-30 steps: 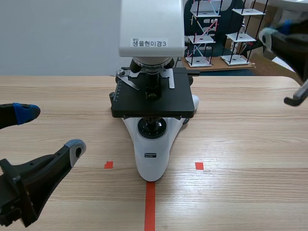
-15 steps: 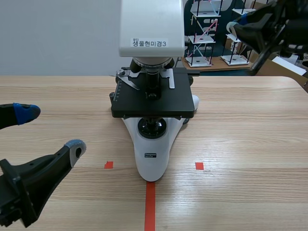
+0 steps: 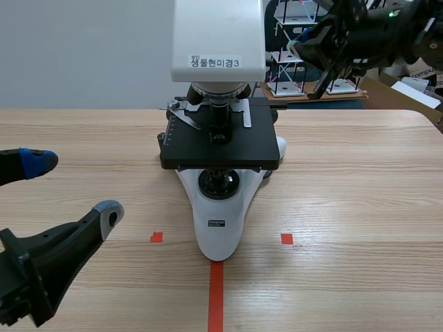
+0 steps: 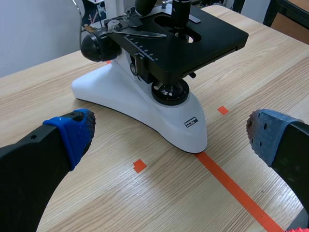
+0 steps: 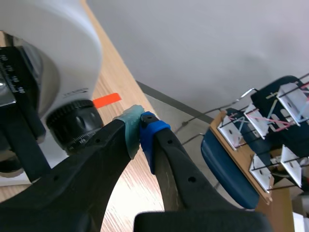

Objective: Point at the coarse focus knob

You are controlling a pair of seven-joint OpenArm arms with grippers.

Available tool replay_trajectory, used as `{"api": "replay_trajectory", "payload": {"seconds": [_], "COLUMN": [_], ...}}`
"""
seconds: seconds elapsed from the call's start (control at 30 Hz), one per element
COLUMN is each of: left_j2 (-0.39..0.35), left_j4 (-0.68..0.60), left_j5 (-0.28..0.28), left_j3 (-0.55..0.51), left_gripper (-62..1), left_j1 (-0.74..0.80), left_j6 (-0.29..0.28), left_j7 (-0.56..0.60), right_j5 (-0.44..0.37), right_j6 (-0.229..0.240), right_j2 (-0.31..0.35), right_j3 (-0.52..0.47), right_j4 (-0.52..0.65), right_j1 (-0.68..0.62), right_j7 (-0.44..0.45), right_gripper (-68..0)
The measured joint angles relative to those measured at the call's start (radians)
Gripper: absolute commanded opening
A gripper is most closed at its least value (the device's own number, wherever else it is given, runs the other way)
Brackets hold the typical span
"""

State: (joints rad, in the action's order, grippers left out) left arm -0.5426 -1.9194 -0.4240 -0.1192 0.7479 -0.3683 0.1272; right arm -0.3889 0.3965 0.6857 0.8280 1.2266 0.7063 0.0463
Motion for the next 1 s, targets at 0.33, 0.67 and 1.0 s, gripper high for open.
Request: {"api": "replay_trajectory", "payload": {"seconds": [0.33,0.67,1.0], "left_j2": [0.0,0.0,0.0], "left_j4": [0.0,0.0,0.0], "left_j5": [0.0,0.0,0.0], "left_j3": [0.0,0.0,0.0], "left_gripper": [1.4,1.4,1.4], "left_j1": [0.0,0.0,0.0], "left_j6": [0.0,0.0,0.0], "left_j7": [0.0,0.0,0.0], "right_j5": [0.0,0.0,0.0], "right_j6": [0.056,0.054,0.054], "right_j2": [-0.039,-0.04,-0.04], "right_j3": [0.015,0.015,0.015], "right_j4": [-0.018,-0.018,-0.018], "right_j1": [0.013,0.014,0.014], "right_j7": [-0.031,-0.052,-0.072], "right_gripper": [-66.9,-66.9,-66.9]}}
